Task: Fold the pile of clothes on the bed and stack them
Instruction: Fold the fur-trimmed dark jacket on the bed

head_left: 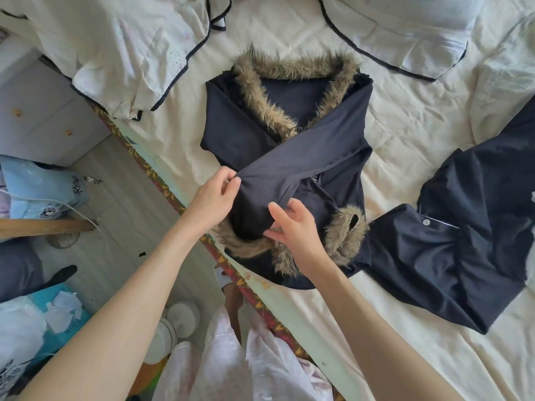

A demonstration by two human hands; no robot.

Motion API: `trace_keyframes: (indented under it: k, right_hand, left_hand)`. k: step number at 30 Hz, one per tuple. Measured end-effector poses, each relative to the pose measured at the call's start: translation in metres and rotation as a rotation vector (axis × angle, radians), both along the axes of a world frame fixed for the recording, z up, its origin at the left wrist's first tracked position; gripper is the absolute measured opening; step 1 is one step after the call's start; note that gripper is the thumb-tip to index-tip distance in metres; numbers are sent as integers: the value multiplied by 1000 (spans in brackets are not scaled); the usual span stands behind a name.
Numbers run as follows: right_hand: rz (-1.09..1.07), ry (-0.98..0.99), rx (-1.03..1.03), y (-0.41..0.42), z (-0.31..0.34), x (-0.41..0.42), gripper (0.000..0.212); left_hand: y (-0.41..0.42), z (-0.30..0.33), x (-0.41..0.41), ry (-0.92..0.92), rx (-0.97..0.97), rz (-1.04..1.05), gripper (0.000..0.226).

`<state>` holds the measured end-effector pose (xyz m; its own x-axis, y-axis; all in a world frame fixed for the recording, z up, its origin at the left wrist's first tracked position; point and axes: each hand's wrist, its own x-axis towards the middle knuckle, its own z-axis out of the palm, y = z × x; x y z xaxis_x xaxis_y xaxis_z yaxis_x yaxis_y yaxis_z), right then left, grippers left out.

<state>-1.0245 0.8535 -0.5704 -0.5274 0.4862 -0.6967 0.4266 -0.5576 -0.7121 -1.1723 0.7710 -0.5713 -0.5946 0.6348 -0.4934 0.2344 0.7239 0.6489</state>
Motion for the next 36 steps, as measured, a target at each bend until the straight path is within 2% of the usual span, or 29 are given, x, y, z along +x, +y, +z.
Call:
trace_keyframes:
  k: [1,5,8,11,12,15,19,21,26,30,32,34,36]
  right_hand:
    - [13,-8,-20,-2,-1,0,8]
    - [48,-132,63,-10,-9,7,33]
    - [64,-199,126,-13,-14,17,30]
    - [55,-207,11,-18,-19,23,22]
    - [53,-221,-9,-19,-21,24,21]
    - [42,-255,-22,-22,-27,26,22]
    - [74,-310,-41,-25,-35,29,20]
    - [51,-303,-142,-26,-39,30,18]
    - [-196,-176,-395,5,-44,21,27]
    - [-323,-56,-503,37,-37,3,37]
    - [-384,-70,-493,45,-29,-6,28]
    - [-420,-138,-376,46,-23,-11,9]
    - [-393,-190,-145,43,-22,-7,28]
  left_hand:
    - [0,-2,1,-11,2,-13,12]
    - [-4,-11,6,-62,-26,-107,14]
    - [-10,-17,8,-142,-52,-146,24]
    - [-20,-20,9,-249,-102,-153,43]
    - [-24,-20,9,-319,-108,-134,40]
    - [-37,-23,11,-495,-57,-41,10]
    - [-51,-38,25,-398,11,61,6]
    - [-54,-46,33,-352,1,112,5]
    - [-53,-45,37,-369,45,165,16]
    - [-53,-35,30,-402,92,201,10]
    - [-53,-33,26,-405,115,228,10]
    - [-52,-31,26,-414,113,231,11]
    - [-49,-31,25,-430,105,260,10]
